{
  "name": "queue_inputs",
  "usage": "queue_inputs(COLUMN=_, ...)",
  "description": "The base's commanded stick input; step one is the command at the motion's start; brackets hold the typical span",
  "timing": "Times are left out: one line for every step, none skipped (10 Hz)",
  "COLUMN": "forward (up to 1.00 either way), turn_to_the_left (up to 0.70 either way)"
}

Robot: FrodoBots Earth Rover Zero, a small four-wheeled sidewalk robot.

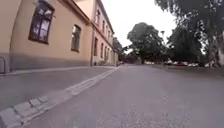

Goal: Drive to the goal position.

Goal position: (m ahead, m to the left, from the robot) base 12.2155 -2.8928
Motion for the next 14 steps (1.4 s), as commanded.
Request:
queue_inputs(forward=0.45, turn_to_the_left=0.00)
queue_inputs(forward=0.45, turn_to_the_left=0.00)
queue_inputs(forward=0.45, turn_to_the_left=0.00)
queue_inputs(forward=0.45, turn_to_the_left=0.00)
queue_inputs(forward=0.45, turn_to_the_left=0.00)
queue_inputs(forward=0.45, turn_to_the_left=0.00)
queue_inputs(forward=0.45, turn_to_the_left=0.00)
queue_inputs(forward=0.45, turn_to_the_left=0.00)
queue_inputs(forward=0.45, turn_to_the_left=-0.06)
queue_inputs(forward=0.45, turn_to_the_left=-0.19)
queue_inputs(forward=0.45, turn_to_the_left=-0.27)
queue_inputs(forward=0.45, turn_to_the_left=-0.27)
queue_inputs(forward=0.45, turn_to_the_left=-0.27)
queue_inputs(forward=0.45, turn_to_the_left=-0.27)
